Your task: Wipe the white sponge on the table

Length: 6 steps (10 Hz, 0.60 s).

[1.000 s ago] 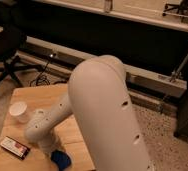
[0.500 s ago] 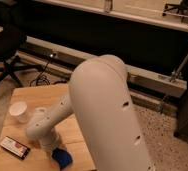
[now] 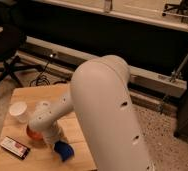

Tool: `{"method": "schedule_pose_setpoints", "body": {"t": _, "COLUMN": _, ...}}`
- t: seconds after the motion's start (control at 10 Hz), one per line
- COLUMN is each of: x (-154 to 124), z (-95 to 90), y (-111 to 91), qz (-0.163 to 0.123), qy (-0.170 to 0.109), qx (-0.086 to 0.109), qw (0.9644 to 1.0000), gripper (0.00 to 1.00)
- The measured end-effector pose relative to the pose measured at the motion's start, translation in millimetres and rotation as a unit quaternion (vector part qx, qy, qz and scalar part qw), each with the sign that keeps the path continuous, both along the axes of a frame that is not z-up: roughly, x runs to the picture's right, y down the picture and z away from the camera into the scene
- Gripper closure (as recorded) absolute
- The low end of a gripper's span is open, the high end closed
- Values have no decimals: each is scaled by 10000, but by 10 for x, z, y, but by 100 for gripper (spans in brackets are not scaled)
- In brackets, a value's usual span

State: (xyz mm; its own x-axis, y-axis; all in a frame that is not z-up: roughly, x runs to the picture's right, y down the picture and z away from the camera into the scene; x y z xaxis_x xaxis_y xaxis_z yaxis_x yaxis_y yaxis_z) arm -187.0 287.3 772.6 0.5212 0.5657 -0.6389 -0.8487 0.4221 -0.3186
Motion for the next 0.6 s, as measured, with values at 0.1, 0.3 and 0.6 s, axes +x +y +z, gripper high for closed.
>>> {"method": "schedule_pose_setpoints", "body": {"t": 0.1, "x": -26, "z": 56, "y": -76, "qz": 11, "qy": -54, "qx": 42, "qw": 10000, "gripper": 46}}
{"method": "schedule_pose_setpoints", "body": {"t": 0.3, "x": -43, "z": 163, "y": -204, "qz": 16, "qy": -103, "qx": 112, "qw": 9999, "gripper": 46}}
{"method": "schedule_pose_setpoints", "body": {"t": 0.6, "x": 59, "z": 308, "y": -412, "qz": 34, "qy": -17, "qx": 221, "qw": 9997, "gripper": 46}}
